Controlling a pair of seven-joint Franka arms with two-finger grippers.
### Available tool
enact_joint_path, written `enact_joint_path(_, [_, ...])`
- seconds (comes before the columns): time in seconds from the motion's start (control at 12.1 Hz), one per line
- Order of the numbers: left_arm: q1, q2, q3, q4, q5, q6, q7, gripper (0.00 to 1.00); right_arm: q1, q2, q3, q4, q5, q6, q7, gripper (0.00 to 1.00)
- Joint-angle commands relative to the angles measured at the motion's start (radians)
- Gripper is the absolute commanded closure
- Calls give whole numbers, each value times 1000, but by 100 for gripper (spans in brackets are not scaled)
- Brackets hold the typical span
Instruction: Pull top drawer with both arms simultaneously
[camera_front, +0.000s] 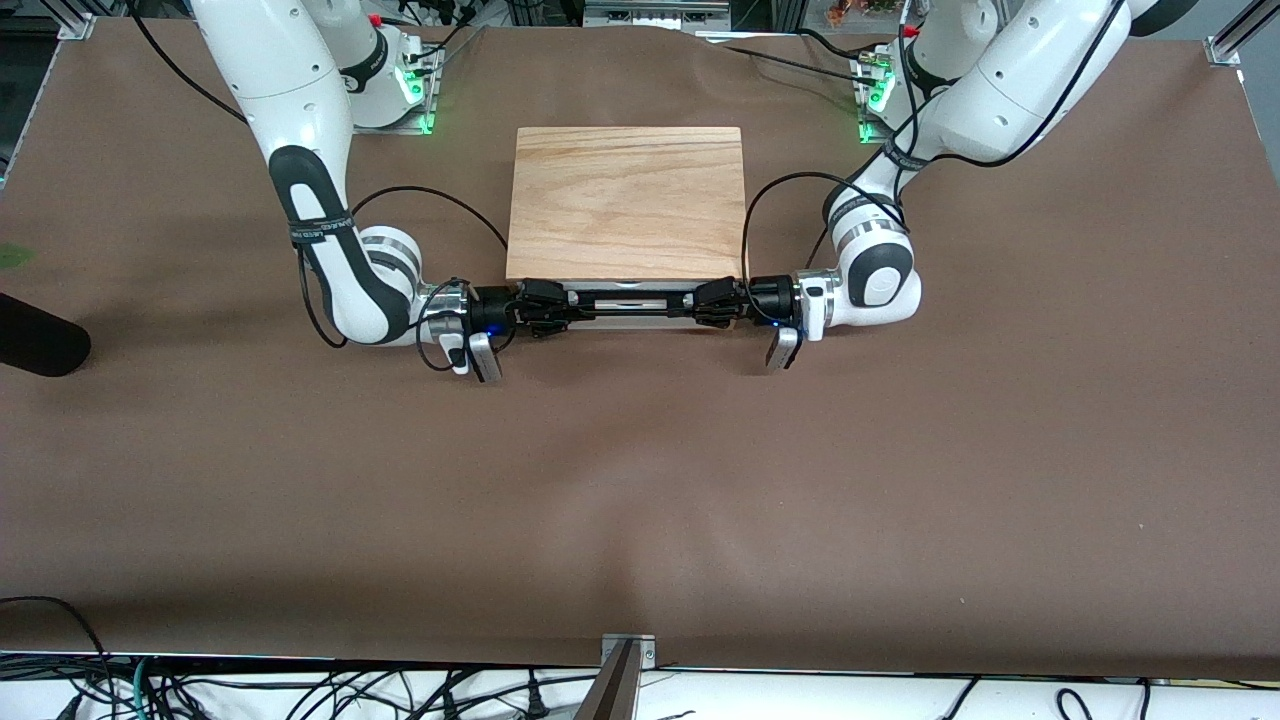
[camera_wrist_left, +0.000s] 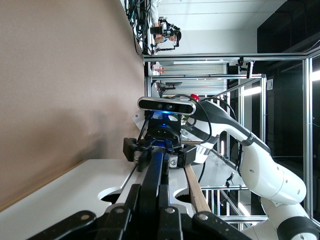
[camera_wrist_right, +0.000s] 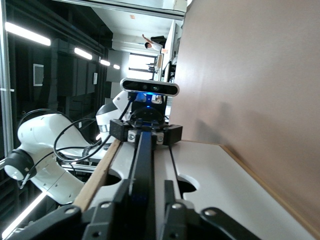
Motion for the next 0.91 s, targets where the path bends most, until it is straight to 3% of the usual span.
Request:
enact_joint_path(0.0, [-4,8,-11,-83,-8,27,66,100,0,-16,0,-25,-11,8,-22,76])
enact_joint_path(0.5, [-4,22,-5,-71,-6,27,33,100,0,-16,0,-11,-3,14,-16,90])
enact_joint_path(0.83, [1,32,-2,-46,-2,27,-13,100,-4,-15,0,4,0,12,-6,91])
